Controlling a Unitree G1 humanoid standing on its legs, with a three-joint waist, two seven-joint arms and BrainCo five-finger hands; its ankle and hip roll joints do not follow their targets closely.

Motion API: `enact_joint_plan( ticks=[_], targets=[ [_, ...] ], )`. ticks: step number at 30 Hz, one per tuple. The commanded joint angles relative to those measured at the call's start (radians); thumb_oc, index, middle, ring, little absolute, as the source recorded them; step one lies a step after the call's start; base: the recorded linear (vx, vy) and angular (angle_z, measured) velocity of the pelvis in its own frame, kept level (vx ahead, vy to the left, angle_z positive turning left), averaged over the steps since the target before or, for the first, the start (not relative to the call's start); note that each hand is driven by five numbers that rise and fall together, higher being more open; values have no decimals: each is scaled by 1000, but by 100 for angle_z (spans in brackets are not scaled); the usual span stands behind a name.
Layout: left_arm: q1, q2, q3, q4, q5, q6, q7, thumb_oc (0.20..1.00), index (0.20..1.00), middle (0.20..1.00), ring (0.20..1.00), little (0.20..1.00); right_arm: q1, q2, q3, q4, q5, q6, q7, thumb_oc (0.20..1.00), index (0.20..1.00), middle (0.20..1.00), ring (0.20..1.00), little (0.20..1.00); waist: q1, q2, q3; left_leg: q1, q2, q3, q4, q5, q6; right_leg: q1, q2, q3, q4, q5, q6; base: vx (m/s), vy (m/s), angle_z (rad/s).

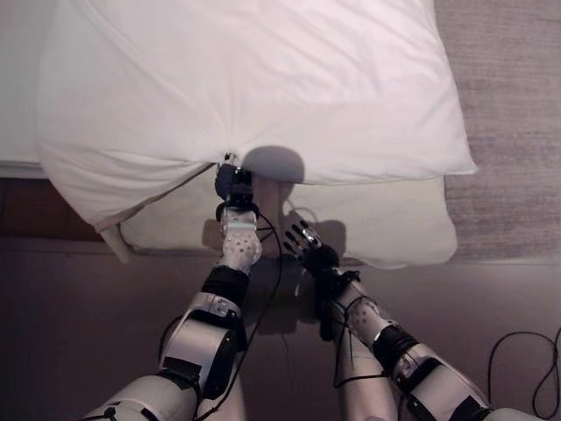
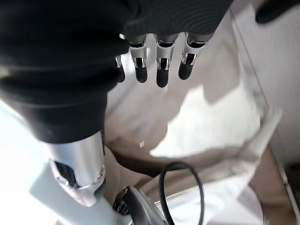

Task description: Make the bed

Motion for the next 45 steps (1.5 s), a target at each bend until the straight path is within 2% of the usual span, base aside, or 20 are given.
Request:
enact_joint_plan(
  ticks=[1, 4, 11, 17, 26, 33, 39, 45],
  targets=[
    [-57, -58, -100, -183, 72, -39, -26, 200, 200, 200, 200, 200, 7, 14, -6, -78, 113, 5, 10, 1000, 1000, 1000, 1000, 1000, 4, 35, -10, -30, -88, 24, 5, -44, 73, 19, 55, -63, -147, 72, 19, 1, -13, 9],
    [-7, -56, -126, -288, 110, -47, 18, 200, 200, 200, 200, 200, -7, 29, -23, -148, 183, -11, -4, 1000, 1000, 1000, 1000, 1000, 18, 41, 5, -23, -93, 21, 2, -45, 78, 23, 52, -66, -149, 72, 18, 8, 0, 8],
    [68, -36, -115, -376, 140, -63, 51, 200, 200, 200, 200, 200, -21, 34, -82, -230, 253, -70, -6, 1000, 1000, 1000, 1000, 1000, 30, 54, 11, -17, -102, 14, -5, -45, 85, 24, 48, -69, -142, 67, 17, 5, -1, 4],
    [176, 28, -23, -433, 233, -90, 157, 200, 200, 200, 200, 200, -18, 29, -204, -387, 300, -189, -4, 1000, 1000, 1000, 1000, 1000, 44, 70, 8, -17, -108, 5, -10, -47, 90, 19, 45, -75, -135, 60, 17, 1, -1, 1],
    [281, 60, 58, -499, 292, -98, 227, 200, 200, 200, 200, 200, 19, -3, -318, -524, 291, -268, -8, 1000, 1000, 1000, 1000, 1000, 55, 87, 3, -21, -111, -3, -13, -50, 95, 11, 37, -80, -126, 50, 20, 0, 0, 0],
    [325, 84, 131, -511, 331, -100, 296, 200, 200, 200, 200, 200, -6, -55, -402, -510, 254, -321, -123, 1000, 1000, 1000, 1000, 1000, 65, 96, -2, -20, -111, -4, -10, -57, 96, 6, 34, -80, -116, 42, 22, 0, 0, 0],
    [324, 117, 222, -501, 397, -102, 382, 200, 200, 200, 200, 200, -40, -117, -476, -432, 225, -325, -191, 1000, 1000, 1000, 1000, 1000, 72, 99, -11, -25, -110, -4, -9, -60, 95, 1, 30, -86, -109, 37, 23, 0, 0, 0],
    [301, 165, 283, -465, 483, -75, 457, 200, 200, 200, 200, 200, -66, -175, -521, -371, 198, -323, -240, 1000, 1000, 1000, 1000, 1000, 73, 102, -13, -29, -110, -4, -12, -56, 90, -4, 29, -88, -107, 36, 26, 11, 2, 0]
  ],
)
